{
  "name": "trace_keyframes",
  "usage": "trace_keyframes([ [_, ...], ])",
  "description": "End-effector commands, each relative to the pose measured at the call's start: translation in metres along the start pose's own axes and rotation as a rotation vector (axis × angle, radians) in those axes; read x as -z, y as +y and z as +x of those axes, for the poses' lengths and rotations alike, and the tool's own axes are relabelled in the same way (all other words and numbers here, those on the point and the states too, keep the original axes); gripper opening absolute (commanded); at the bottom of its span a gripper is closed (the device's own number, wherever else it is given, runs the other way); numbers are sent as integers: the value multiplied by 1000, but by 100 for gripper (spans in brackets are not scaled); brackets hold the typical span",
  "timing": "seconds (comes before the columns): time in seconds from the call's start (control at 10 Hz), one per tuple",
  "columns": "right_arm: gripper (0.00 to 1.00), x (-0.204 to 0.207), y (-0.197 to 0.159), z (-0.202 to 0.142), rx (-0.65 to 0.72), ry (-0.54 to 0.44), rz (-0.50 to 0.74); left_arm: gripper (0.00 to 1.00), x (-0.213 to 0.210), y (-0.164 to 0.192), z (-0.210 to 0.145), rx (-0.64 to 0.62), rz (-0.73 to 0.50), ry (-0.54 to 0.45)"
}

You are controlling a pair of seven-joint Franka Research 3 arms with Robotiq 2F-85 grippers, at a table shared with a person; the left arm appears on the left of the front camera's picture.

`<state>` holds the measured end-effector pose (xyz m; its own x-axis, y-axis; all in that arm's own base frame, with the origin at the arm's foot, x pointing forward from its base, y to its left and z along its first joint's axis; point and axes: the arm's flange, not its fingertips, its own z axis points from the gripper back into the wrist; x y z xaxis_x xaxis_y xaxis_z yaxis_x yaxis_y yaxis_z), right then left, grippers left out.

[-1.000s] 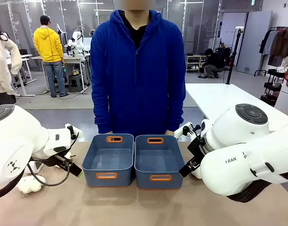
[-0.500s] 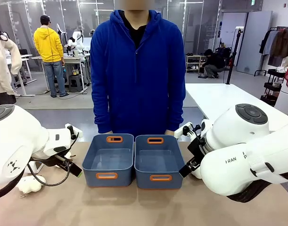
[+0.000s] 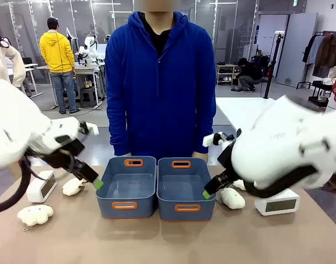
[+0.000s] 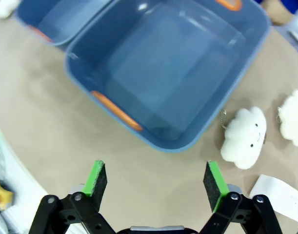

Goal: Sort the digital clocks into the basket.
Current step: Pick up the Digital clock from the table and place it into the empty Plastic storage basket.

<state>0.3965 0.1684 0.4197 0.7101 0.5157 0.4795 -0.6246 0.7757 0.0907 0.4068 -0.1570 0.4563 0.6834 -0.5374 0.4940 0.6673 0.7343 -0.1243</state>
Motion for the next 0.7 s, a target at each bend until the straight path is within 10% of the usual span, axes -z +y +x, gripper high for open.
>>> trace_keyframes([
  [0.0, 100, -23, -46, 4, 102, 15, 192, 100, -34, 46, -4, -130, -230, -31],
  [0.3, 100, -47, -94, -17, 314, -88, 637, 100, -75, 91, -37, -359, -536, -197],
  [0.6, 100, -97, -156, -85, 479, -349, 746, 100, -105, 126, -121, -550, -578, -429],
])
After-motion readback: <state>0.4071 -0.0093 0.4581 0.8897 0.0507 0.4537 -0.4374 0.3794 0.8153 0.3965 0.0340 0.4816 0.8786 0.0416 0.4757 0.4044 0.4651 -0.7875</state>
